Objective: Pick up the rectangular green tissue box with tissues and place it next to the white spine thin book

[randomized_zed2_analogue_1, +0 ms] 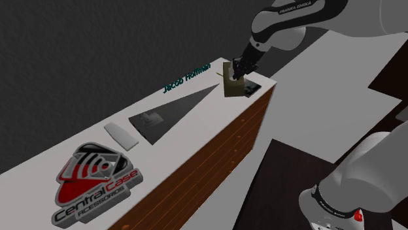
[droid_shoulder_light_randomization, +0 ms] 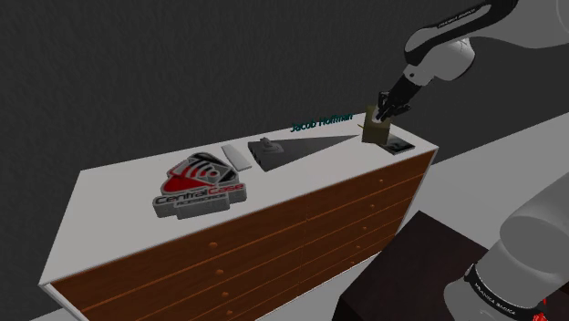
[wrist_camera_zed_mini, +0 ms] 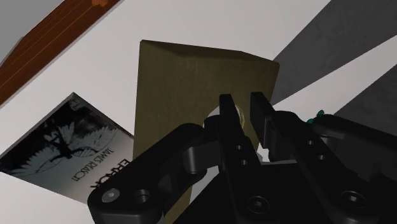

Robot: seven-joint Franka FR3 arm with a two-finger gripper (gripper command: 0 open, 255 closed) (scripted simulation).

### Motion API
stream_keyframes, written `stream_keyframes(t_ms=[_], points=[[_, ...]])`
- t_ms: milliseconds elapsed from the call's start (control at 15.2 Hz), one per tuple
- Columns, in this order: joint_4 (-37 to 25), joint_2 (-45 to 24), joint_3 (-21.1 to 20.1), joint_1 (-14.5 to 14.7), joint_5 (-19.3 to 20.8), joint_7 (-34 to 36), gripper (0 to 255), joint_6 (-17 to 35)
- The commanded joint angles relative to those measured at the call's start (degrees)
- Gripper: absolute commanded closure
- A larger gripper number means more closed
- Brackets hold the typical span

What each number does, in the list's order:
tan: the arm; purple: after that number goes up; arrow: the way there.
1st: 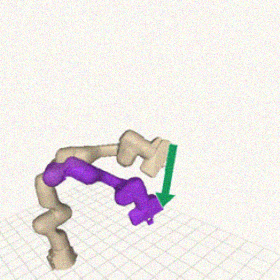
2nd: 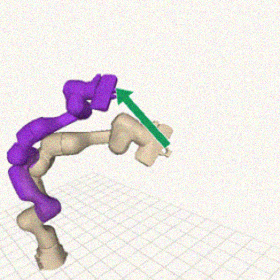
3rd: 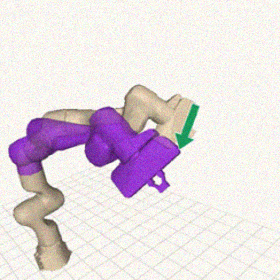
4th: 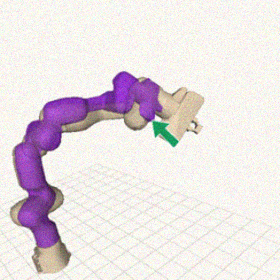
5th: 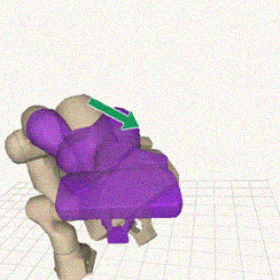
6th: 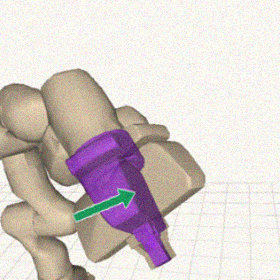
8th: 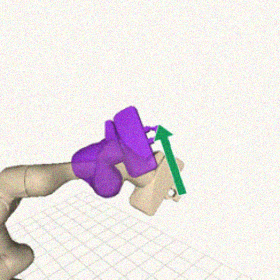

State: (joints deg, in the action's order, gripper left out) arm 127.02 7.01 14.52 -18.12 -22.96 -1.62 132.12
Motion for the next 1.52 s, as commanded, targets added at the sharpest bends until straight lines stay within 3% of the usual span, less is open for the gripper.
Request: stream_keyframes(t_ms=[0, 792, 1320, 1386, 1452], points=[[0.7, -0.9, 0.2, 0.1, -0.9, -1.1, 255, 1.4], [4.7, -6.1, 0.2, 0.8, -7.0, -7.5, 255, 9.3], [4.7, -6.1, 0.2, 0.8, -7.0, -7.5, 255, 9.3], [4.7, -6.1, 0.2, 0.8, -7.0, -7.5, 0, 9.3], [4.7, -6.1, 0.2, 0.8, -7.0, -7.5, 0, 9.3]])
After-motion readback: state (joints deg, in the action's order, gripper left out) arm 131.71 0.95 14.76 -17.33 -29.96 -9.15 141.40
